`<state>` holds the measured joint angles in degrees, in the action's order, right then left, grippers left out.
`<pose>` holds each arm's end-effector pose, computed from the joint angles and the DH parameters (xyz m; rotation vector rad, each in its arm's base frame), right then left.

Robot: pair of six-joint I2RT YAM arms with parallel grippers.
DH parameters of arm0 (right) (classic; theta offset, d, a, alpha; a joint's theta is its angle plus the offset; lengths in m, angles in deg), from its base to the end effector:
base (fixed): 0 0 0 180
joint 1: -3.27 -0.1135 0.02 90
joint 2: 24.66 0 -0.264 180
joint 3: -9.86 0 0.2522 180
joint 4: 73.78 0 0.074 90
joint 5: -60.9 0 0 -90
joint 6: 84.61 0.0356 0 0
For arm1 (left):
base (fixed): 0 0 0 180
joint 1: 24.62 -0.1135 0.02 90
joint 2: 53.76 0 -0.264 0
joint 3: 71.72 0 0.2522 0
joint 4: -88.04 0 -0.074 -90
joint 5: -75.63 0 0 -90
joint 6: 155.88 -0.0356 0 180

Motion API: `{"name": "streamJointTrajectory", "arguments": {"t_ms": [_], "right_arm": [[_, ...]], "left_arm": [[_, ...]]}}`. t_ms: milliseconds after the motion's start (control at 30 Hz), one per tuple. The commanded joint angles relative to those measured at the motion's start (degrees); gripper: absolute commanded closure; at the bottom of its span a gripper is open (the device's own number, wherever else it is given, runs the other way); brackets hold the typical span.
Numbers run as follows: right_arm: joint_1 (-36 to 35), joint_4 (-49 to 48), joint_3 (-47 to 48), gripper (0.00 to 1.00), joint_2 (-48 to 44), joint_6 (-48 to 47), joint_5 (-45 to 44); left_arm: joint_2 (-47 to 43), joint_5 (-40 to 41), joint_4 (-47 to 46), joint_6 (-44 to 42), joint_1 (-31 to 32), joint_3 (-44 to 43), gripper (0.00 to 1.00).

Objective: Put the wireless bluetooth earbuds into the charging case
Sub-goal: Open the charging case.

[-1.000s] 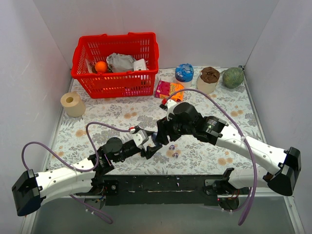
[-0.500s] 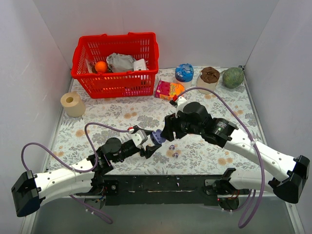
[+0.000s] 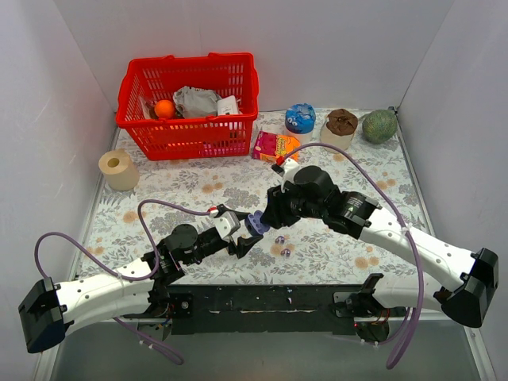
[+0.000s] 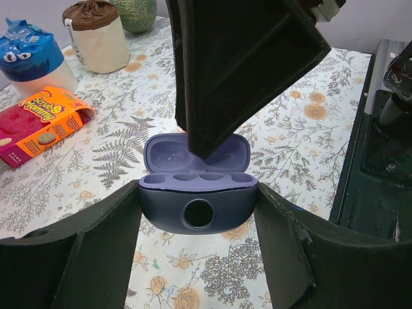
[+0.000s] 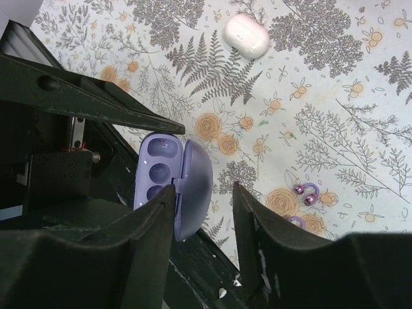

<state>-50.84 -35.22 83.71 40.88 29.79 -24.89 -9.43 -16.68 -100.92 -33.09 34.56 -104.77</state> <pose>0.1473 0.2080 0.3351 -0.6167 2.1417 0.8734 0.0951 -0.1622 0.2442 0.4366 1.7121 -1.2448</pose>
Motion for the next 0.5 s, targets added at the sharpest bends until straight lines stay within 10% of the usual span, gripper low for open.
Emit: {"name": "streamJointTrajectory", "arguments": {"t_ms": [0, 200, 467], "right_arm": [[0.3, -3.4, 0.3, 0.54, 1.1, 0.3, 1.6], [0.7, -4.2, -0.2, 0.61, 2.1, 0.5, 2.9], [0.7, -2.0, 1.0, 0.99, 1.1, -2.2, 0.8]], "left_arm": [[-0.7, 0.6, -1.9, -0.6, 0.3, -1.8, 1.0], [-0.9, 0.5, -1.7, -0.6, 0.4, -1.8, 1.0], [0.2, 3.5, 0.3, 2.8, 0.3, -2.9, 0.99]]}}
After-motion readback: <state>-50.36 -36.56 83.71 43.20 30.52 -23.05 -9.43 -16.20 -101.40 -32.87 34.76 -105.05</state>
